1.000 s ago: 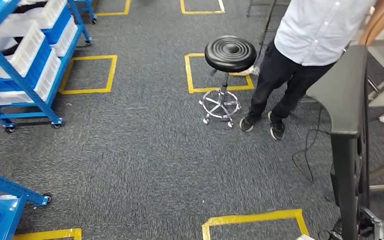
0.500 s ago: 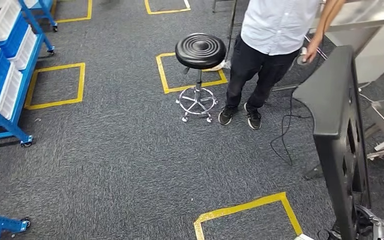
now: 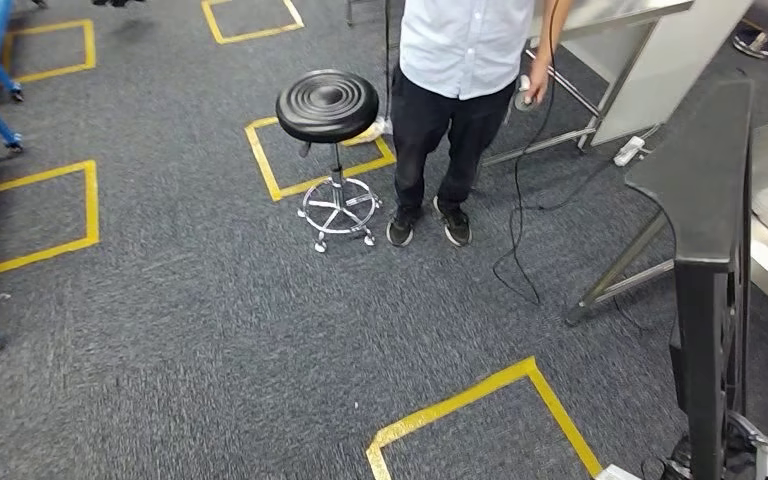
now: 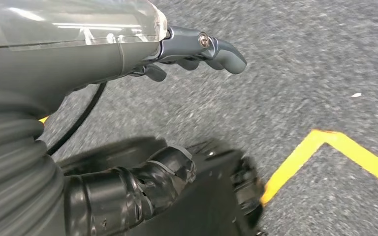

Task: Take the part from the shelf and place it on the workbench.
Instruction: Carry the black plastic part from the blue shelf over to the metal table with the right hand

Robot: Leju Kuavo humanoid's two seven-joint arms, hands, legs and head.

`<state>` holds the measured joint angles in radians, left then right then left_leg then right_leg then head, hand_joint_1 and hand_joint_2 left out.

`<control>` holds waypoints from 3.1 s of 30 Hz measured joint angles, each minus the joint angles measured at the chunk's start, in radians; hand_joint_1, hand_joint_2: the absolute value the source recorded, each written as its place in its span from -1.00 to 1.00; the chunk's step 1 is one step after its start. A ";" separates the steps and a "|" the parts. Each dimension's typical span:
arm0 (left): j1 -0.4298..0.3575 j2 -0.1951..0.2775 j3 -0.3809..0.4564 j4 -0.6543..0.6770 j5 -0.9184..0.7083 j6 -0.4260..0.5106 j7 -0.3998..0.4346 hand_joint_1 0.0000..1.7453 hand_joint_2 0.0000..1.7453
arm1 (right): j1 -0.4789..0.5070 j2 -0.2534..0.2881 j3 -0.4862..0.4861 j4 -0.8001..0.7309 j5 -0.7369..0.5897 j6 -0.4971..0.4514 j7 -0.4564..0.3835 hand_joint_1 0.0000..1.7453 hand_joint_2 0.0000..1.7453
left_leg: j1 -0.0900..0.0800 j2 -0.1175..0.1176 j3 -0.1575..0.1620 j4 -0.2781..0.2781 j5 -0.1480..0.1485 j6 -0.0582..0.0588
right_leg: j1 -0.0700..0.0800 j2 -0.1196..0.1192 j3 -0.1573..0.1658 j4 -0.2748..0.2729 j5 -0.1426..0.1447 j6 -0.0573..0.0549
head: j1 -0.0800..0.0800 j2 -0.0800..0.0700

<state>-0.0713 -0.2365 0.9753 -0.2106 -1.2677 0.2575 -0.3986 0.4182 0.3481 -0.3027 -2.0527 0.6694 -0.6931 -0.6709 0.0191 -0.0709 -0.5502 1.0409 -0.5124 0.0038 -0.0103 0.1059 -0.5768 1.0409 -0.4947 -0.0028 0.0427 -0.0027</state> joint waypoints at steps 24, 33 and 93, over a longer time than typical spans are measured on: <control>0.000 -0.006 0.002 0.000 0.002 0.002 -0.009 -1.00 1.00 | 0.003 0.001 -0.002 0.002 0.010 0.000 0.002 1.00 1.00 | -0.003 0.081 -0.081 0.239 -0.152 -0.013 | -0.002 -0.082 0.005 -0.025 0.017 -0.012 | 0.001 0.000; 0.002 -0.005 0.005 0.000 0.002 0.001 -0.012 -1.00 1.00 | 0.002 0.001 -0.002 0.003 0.010 0.000 0.002 1.00 1.00 | 0.000 -0.009 -0.009 0.003 -0.002 0.011 | -0.008 0.028 -0.019 0.001 0.011 0.023 | 0.002 0.000; 0.004 -0.006 0.007 0.000 0.005 -0.028 -0.050 -1.00 1.00 | 0.002 0.003 0.001 0.029 0.032 0.000 -0.013 1.00 1.00 | -0.006 -0.002 -0.005 0.002 0.007 0.015 | 0.001 0.005 -0.002 -0.008 0.017 0.004 | 0.004 0.000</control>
<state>-0.0669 -0.2420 0.9822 -0.2104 -1.2627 0.2296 -0.4489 0.4198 0.3514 -0.3014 -2.0242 0.7015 -0.6935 -0.6836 0.0132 -0.0733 -0.5557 1.0432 -0.5054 0.0188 -0.0089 0.1104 -0.5784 1.0331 -0.4776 0.0008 0.0468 -0.0027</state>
